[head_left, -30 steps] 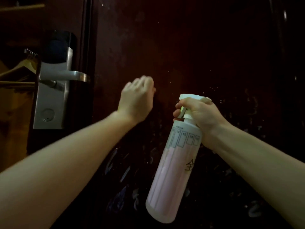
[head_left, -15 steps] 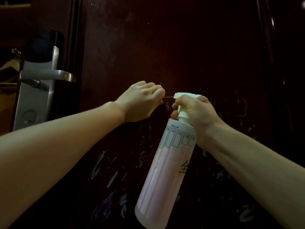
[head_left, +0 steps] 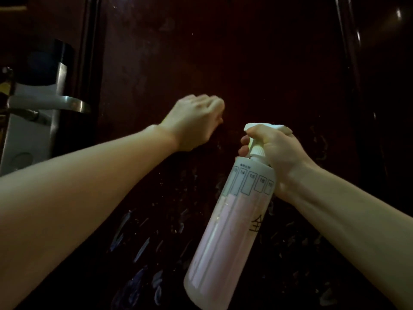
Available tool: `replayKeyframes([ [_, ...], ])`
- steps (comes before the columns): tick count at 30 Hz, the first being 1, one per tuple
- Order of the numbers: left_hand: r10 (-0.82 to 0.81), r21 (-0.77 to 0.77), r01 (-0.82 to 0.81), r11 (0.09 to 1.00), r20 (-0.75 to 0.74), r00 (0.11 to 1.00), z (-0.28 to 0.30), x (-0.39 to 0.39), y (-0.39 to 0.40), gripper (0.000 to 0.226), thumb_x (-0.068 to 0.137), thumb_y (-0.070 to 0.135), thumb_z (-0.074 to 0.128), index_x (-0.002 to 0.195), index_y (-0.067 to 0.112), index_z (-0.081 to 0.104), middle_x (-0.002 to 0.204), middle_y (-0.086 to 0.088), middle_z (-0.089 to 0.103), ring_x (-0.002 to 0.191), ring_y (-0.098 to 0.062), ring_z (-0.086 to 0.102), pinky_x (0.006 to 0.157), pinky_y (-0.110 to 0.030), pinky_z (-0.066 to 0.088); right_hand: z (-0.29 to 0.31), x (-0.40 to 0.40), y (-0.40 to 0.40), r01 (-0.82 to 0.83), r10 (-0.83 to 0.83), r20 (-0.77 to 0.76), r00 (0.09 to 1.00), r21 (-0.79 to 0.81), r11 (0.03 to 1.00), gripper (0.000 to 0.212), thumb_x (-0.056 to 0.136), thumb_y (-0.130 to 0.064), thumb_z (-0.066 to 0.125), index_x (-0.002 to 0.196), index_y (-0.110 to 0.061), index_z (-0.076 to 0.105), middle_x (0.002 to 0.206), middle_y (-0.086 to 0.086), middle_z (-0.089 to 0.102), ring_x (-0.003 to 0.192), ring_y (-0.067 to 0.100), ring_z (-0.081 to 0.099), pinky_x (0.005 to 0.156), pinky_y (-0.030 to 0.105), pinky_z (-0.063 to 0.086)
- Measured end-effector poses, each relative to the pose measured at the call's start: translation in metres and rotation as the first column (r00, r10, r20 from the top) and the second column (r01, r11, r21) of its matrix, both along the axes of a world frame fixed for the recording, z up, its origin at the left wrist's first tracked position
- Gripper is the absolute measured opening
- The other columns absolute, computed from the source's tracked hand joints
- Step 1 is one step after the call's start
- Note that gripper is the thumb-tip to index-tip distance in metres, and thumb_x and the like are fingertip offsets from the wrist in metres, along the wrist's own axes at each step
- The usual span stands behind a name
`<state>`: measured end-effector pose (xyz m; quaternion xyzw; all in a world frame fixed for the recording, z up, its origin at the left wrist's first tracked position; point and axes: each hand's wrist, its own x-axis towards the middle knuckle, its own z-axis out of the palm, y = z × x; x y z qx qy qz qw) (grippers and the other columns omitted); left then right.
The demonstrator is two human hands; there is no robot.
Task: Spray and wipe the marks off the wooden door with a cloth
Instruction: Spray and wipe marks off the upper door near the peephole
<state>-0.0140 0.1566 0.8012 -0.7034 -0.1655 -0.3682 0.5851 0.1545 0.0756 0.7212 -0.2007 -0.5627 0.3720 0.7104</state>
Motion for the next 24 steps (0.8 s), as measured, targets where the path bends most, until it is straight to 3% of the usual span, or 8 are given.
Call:
replayKeyframes([
  [2,0.013,-0.012,-0.015,1.000,-0.125,0.992,-0.017,-0.003,0.002,0.011,0.094,0.025,0.049,0.091,0.015,0.051,0.084,0.001,0.060,0.073,-0.016,0.057,0.065,-0.028,0.039,-0.003,0.002,0.002,-0.020,0.021,0.048,0.999,-0.016,1.000,0.011,0.089,-0.016,0.062,0.092,-0.006,0.061,0.069,0.004,0.062,0.056,0.012,0.060,0.059,0.031,0.054],
  [4,-0.018,0.001,0.018,1.000,-0.096,0.995,-0.024,-0.003,0.004,0.011,0.094,0.023,0.049,0.090,0.014,0.051,0.082,0.000,0.059,0.071,-0.017,0.057,0.063,-0.029,0.040,-0.005,0.002,0.001,-0.049,0.052,0.096,0.994,-0.035,0.998,0.017,0.089,-0.022,0.063,0.094,-0.005,0.063,0.073,0.006,0.064,0.064,0.016,0.063,0.065,0.032,0.056],
  [8,-0.085,0.060,0.066,0.996,0.433,0.897,-0.003,0.005,0.005,0.014,0.097,0.020,0.048,0.096,0.007,0.054,0.090,-0.007,0.061,0.080,-0.027,0.060,0.069,-0.037,0.041,-0.004,0.000,-0.004,0.033,-0.032,0.123,0.992,-0.007,0.999,0.014,0.090,-0.020,0.062,0.094,-0.006,0.063,0.072,0.006,0.066,0.063,0.014,0.064,0.058,0.029,0.057],
  [10,-0.039,0.023,0.031,0.999,0.539,0.841,0.008,0.013,0.006,0.017,0.098,0.020,0.045,0.102,0.007,0.054,0.095,-0.007,0.062,0.086,-0.027,0.060,0.075,-0.039,0.044,-0.005,0.003,-0.005,0.124,-0.124,0.116,0.985,0.012,0.992,0.009,0.088,-0.017,0.061,0.085,-0.009,0.062,0.059,0.001,0.064,0.055,0.012,0.061,0.052,0.027,0.054],
  [16,0.007,0.016,-0.006,1.000,-0.029,1.000,-0.034,0.015,0.004,0.012,0.093,0.025,0.050,0.094,0.013,0.053,0.086,-0.002,0.061,0.075,-0.019,0.059,0.066,-0.033,0.042,-0.006,0.018,-0.006,0.108,-0.107,0.059,0.993,-0.028,0.994,0.008,0.087,-0.017,0.063,0.083,-0.011,0.061,0.061,0.001,0.061,0.055,0.012,0.058,0.057,0.030,0.052],
  [18,0.002,-0.011,-0.002,1.000,-0.048,0.999,-0.047,0.013,0.005,0.012,0.094,0.026,0.050,0.092,0.014,0.052,0.086,0.001,0.061,0.074,-0.016,0.058,0.065,-0.029,0.041,-0.010,0.020,-0.007,0.079,-0.075,0.102,0.992,-0.035,0.996,0.013,0.088,-0.020,0.063,0.091,-0.007,0.063,0.073,0.005,0.064,0.063,0.014,0.062,0.065,0.032,0.056],
  [21,-0.067,0.008,0.067,0.998,0.217,0.974,-0.043,0.017,0.004,0.011,0.095,0.022,0.051,0.095,0.012,0.054,0.089,-0.001,0.062,0.079,-0.020,0.061,0.069,-0.033,0.042,-0.013,0.021,-0.012,0.136,-0.130,0.176,0.976,-0.020,0.991,0.021,0.090,-0.020,0.061,0.103,-0.003,0.064,0.087,0.009,0.068,0.073,0.017,0.067,0.068,0.031,0.059],
  [24,-0.073,0.012,0.078,0.997,0.516,0.853,-0.025,0.029,0.003,0.015,0.099,0.021,0.046,0.103,0.010,0.054,0.097,-0.004,0.062,0.088,-0.023,0.060,0.075,-0.033,0.039,-0.014,0.027,-0.018,0.254,-0.254,0.228,0.940,0.027,0.967,0.012,0.090,-0.018,0.060,0.089,-0.006,0.064,0.073,0.007,0.067,0.062,0.014,0.065,0.057,0.028,0.056],
])
